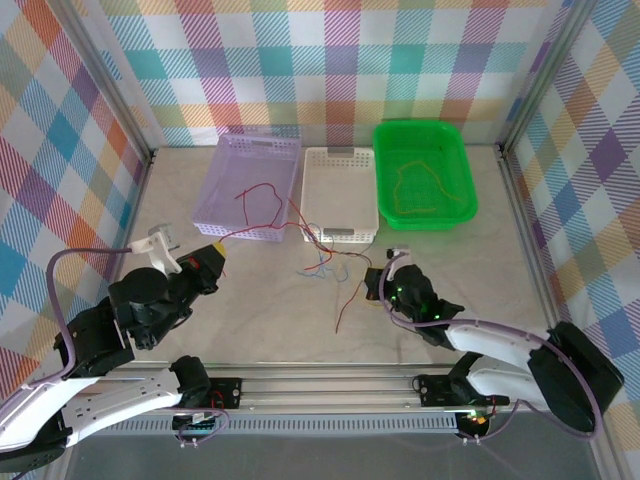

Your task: Untangle the cables

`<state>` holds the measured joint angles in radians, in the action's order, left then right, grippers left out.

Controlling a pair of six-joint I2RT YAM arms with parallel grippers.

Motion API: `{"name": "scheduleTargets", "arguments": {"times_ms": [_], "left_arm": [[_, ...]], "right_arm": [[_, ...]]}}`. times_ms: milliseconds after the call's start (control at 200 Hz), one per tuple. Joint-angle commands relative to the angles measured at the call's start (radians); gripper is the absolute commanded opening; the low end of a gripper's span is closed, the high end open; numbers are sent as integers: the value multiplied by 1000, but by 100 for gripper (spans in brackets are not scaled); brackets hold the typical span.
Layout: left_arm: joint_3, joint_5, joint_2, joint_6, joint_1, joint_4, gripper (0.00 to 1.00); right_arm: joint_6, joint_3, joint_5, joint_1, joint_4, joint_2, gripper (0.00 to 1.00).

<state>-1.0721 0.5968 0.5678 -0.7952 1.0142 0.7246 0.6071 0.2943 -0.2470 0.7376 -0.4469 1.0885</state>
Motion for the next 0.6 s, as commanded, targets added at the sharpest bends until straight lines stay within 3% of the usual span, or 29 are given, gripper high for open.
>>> {"name": "scheduleTargets", "arguments": {"times_ms": [0,230,595], "left_arm": [[-52,63,2,12,11,102,0],[-91,109,1,23,11,189,0],[-123,162,-29,23,11,256,0]], "right_arm": [[29,-28,34,-77,133,-103,0],[25,-44,92,-202,309,-267,0],[68,-58,113,-317,446,-290,0]]}}
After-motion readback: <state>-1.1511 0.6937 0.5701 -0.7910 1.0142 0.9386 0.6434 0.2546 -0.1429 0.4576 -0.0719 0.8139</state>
